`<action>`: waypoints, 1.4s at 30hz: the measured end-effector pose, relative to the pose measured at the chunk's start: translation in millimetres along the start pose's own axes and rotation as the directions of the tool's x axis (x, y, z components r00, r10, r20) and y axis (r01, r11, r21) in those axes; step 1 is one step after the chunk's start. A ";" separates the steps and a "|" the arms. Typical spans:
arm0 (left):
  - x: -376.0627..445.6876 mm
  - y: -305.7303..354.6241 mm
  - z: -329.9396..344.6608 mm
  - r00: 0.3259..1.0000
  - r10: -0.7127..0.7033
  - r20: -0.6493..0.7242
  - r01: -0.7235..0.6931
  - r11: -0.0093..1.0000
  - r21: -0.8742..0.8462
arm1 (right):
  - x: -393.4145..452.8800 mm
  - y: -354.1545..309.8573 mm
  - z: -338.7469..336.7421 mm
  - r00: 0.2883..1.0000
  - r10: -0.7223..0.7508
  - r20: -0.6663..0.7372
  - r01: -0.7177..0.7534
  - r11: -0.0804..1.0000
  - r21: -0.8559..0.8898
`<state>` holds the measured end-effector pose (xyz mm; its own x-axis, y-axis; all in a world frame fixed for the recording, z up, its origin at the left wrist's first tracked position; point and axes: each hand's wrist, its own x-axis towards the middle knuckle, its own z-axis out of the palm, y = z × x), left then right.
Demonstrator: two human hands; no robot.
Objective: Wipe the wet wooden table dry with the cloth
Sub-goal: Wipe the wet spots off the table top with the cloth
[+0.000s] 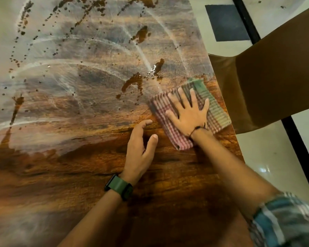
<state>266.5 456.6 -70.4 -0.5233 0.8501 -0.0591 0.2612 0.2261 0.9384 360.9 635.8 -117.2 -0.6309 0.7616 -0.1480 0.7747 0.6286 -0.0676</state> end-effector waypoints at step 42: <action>-9.8 -81.9 -173.1 0.919 0.057 -0.391 0.059 0.958 0.280 | 57.5 -119.6 1.1 0.999 0.051 0.010 -0.052 0.999 0.008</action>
<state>109.9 347.4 -87.7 -0.7826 0.6082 0.1325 0.4466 0.4004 0.8002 232.0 604.2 -118.7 -0.5898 0.7914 -0.1609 0.8065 0.5873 -0.0674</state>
